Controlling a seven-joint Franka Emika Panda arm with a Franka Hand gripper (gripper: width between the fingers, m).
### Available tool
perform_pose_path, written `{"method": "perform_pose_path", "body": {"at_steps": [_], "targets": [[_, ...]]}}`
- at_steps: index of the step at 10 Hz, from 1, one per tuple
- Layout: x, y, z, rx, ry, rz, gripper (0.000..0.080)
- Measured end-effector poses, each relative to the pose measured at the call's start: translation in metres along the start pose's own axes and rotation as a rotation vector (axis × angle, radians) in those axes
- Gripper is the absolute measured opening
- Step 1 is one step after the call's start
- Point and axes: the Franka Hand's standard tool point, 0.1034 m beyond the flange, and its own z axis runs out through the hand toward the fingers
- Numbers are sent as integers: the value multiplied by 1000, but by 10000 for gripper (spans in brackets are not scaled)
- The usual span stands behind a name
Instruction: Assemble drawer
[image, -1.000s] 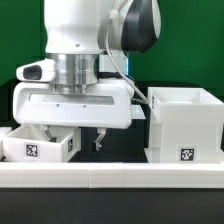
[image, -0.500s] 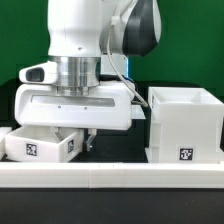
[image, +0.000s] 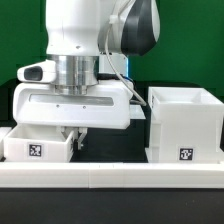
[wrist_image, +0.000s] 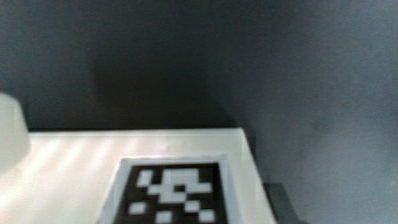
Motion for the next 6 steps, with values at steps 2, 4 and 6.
{"method": "perform_pose_path", "body": {"at_steps": [2, 4, 6], "targets": [[3, -6, -7, 3, 10, -11, 41], [0, -8, -20, 7, 19, -96, 41], [0, -12, -39, 18, 15, -212, 41]]}}
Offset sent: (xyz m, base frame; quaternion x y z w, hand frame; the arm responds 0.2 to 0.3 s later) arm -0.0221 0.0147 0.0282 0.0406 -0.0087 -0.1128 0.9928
